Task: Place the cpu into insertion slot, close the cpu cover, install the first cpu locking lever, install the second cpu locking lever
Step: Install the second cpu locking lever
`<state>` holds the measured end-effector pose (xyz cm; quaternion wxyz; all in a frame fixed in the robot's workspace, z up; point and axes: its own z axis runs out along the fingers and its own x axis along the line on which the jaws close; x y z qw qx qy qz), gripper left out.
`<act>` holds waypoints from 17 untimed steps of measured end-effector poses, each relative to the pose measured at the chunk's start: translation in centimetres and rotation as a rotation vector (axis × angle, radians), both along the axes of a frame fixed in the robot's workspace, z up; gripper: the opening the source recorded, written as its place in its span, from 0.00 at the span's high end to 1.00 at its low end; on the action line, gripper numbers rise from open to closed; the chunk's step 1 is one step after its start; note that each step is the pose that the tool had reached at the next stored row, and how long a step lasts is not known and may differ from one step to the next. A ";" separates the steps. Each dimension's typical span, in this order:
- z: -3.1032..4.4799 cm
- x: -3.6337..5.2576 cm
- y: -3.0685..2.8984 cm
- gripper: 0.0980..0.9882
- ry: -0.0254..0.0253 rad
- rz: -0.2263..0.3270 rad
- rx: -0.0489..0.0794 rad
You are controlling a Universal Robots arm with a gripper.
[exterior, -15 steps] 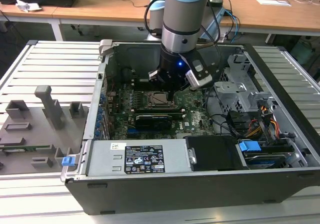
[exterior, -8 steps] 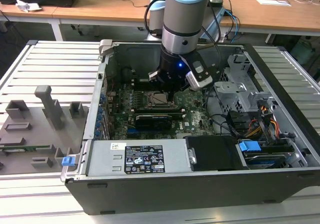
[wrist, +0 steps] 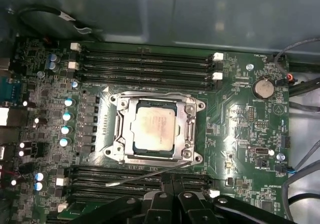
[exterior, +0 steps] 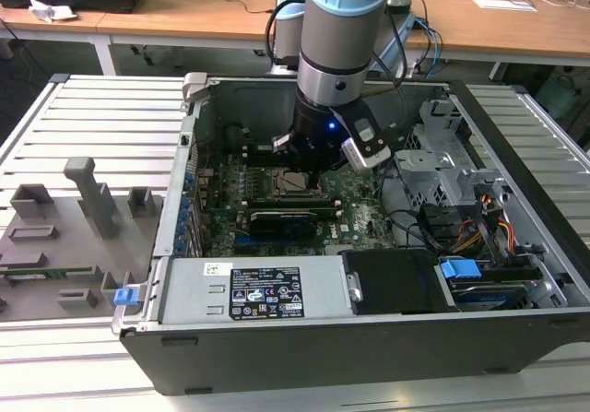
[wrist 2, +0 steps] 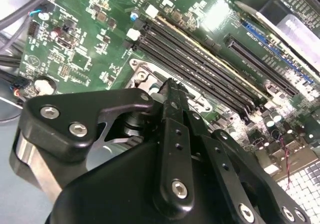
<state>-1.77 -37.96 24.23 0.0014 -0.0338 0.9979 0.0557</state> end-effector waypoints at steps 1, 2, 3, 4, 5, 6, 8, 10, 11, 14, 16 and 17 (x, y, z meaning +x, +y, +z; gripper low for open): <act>-0.03 -0.11 0.00 0.99 0.0000 0.001 0.000; -0.05 -0.21 -0.01 0.99 0.0001 0.003 0.000; -0.06 -0.34 -0.01 0.99 0.0001 0.004 0.000; -0.07 -0.44 -0.01 0.99 0.0001 0.004 0.000; -0.08 -0.57 0.00 0.99 0.0000 0.004 0.000; -0.10 -0.71 0.00 0.99 0.0000 0.004 0.000; -0.11 -0.80 0.00 0.99 0.0000 0.004 0.000; -0.11 -0.80 0.00 0.99 0.0001 0.004 0.000; -0.13 -0.82 0.00 0.99 0.0000 0.004 0.000; -0.15 -0.82 0.00 0.99 0.0000 0.004 0.000; -0.16 -0.85 0.00 0.99 0.0000 0.004 0.000; -0.16 -0.85 0.00 0.99 0.0001 0.004 0.000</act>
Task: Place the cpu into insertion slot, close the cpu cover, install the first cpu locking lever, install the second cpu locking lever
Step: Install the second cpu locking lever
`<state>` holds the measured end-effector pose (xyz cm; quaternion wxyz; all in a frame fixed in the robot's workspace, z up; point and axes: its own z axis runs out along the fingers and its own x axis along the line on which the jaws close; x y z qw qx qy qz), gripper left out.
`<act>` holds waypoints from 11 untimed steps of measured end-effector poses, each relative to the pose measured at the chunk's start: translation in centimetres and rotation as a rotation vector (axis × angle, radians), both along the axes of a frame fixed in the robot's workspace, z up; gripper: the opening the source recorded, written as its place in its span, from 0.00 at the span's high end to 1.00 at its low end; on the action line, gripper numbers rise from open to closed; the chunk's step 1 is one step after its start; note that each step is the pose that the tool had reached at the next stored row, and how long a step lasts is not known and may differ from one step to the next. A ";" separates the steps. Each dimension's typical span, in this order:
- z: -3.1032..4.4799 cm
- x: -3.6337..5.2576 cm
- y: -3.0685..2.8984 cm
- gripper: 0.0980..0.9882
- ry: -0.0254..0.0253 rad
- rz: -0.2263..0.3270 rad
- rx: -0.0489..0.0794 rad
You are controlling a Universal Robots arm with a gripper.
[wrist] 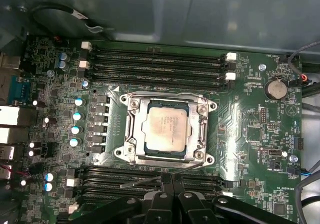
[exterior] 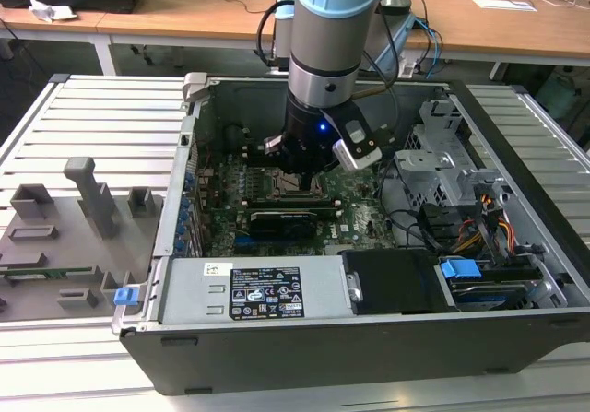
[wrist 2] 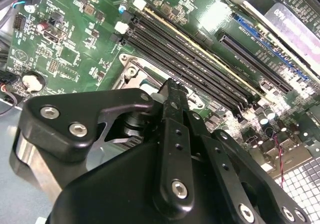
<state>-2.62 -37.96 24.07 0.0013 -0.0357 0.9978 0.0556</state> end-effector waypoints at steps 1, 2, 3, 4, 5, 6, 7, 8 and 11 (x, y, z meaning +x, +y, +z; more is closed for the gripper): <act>-0.01 0.00 0.00 0.99 -0.0001 0.000 0.000; -0.01 -0.01 0.00 0.99 0.0000 0.000 0.000; -0.02 -0.04 0.00 0.99 0.0000 0.000 0.000; -0.03 -0.06 0.00 0.99 0.0000 0.000 0.001; -0.05 -0.08 0.00 0.99 -0.0001 0.000 0.002; -0.05 -0.13 -0.01 0.99 -0.0001 0.000 0.002; -0.09 -0.29 -0.02 0.99 -0.0002 0.000 0.004; -0.09 -0.33 -0.02 0.99 -0.0001 0.000 0.004; -0.11 -0.68 -0.08 0.99 0.0000 0.000 0.007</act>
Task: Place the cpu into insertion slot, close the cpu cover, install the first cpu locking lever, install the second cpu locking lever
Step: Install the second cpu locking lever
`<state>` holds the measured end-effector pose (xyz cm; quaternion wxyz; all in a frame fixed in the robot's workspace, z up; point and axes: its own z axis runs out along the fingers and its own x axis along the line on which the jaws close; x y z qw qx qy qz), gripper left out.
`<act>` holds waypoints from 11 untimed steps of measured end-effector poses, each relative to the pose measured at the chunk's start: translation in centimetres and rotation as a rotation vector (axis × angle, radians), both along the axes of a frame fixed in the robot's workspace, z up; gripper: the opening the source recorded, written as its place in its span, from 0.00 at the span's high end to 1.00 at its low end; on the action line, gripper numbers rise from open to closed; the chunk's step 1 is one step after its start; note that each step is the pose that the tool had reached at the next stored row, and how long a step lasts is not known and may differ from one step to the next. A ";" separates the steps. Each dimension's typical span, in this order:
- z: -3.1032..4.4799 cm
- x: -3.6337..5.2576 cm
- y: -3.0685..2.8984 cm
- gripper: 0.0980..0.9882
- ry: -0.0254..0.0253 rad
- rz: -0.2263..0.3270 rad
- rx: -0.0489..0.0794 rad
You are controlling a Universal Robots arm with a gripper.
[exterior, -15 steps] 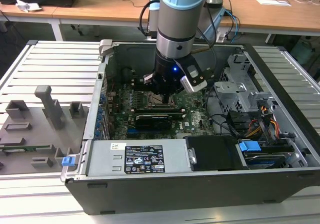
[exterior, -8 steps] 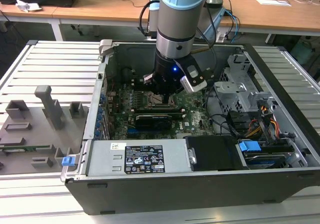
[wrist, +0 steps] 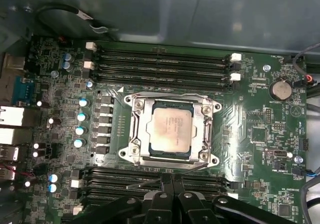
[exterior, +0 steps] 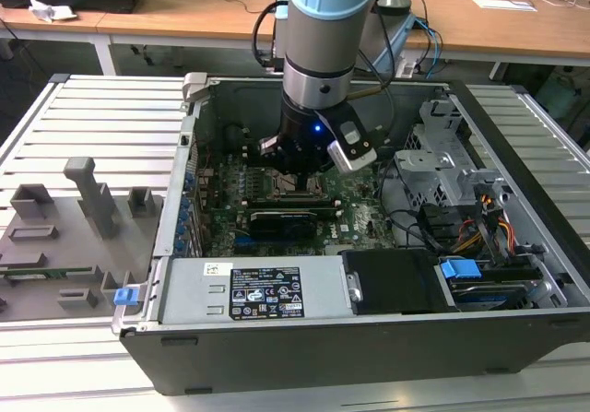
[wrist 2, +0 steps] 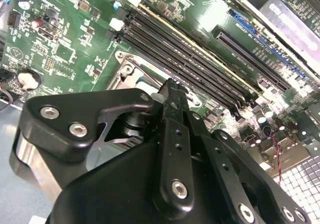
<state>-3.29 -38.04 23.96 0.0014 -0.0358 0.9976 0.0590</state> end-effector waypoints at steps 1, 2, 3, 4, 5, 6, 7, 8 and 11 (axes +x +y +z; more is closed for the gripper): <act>-0.02 -0.12 0.00 0.99 -0.0001 0.000 0.001; -0.05 -0.25 0.00 0.99 -0.0001 0.000 0.002; -0.09 -0.38 0.00 0.99 0.0000 0.000 0.004; -0.14 -0.52 -0.01 0.99 0.0000 0.001 0.006; -0.28 -0.89 -0.01 0.99 0.0000 0.002 0.009; -0.45 -1.07 -0.01 0.99 0.0000 0.002 0.013; -0.58 -1.11 -0.01 0.99 0.0000 0.003 0.016; -0.73 -1.11 -0.01 0.99 -0.0001 0.003 0.017; -1.22 -1.12 -0.01 0.99 0.0000 0.003 0.019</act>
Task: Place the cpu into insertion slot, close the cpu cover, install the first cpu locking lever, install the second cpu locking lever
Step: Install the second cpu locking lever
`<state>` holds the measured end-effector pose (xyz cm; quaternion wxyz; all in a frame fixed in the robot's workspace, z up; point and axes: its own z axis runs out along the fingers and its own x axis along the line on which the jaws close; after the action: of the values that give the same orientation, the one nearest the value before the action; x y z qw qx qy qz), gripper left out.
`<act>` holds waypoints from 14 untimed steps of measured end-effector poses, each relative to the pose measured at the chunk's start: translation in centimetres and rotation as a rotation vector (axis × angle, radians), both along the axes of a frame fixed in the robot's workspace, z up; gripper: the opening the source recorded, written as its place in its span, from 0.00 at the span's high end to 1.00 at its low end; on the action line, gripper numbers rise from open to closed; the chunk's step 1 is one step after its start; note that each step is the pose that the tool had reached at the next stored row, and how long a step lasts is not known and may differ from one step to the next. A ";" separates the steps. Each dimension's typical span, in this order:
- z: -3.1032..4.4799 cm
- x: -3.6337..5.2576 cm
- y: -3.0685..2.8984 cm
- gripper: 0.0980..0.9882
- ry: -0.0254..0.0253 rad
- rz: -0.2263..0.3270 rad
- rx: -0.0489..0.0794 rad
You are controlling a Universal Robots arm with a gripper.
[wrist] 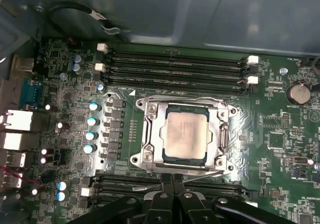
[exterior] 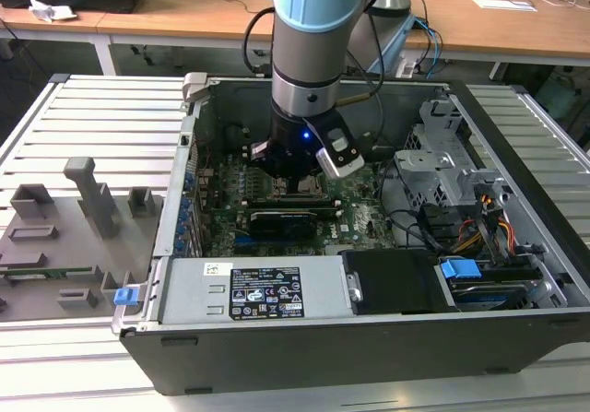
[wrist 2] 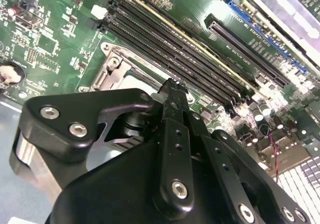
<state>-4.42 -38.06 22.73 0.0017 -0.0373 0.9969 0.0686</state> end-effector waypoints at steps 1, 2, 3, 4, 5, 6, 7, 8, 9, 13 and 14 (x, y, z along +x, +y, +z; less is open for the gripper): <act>-0.12 0.00 0.00 0.99 0.0000 0.000 0.002; -0.24 -0.01 -0.01 0.99 0.0001 0.000 0.005; -0.30 -0.01 -0.01 0.99 0.0002 0.000 0.007; -0.35 -0.01 0.00 0.99 0.0001 0.000 0.010; -0.37 -0.01 0.00 0.99 0.0000 0.000 0.012; -0.39 -0.01 0.00 0.99 0.0000 0.000 0.014; -0.41 -0.01 0.00 0.99 -0.0001 0.000 0.016; -0.43 -0.02 -0.01 0.99 0.0000 0.000 0.019; -0.47 -0.04 -0.03 0.99 0.0000 0.000 0.024; -0.51 -0.20 -0.20 0.99 0.0000 0.002 0.039; -0.51 -0.24 -0.30 0.99 0.0000 0.002 0.042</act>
<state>-4.65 -38.36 22.22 0.0024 -0.0380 0.9952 0.0897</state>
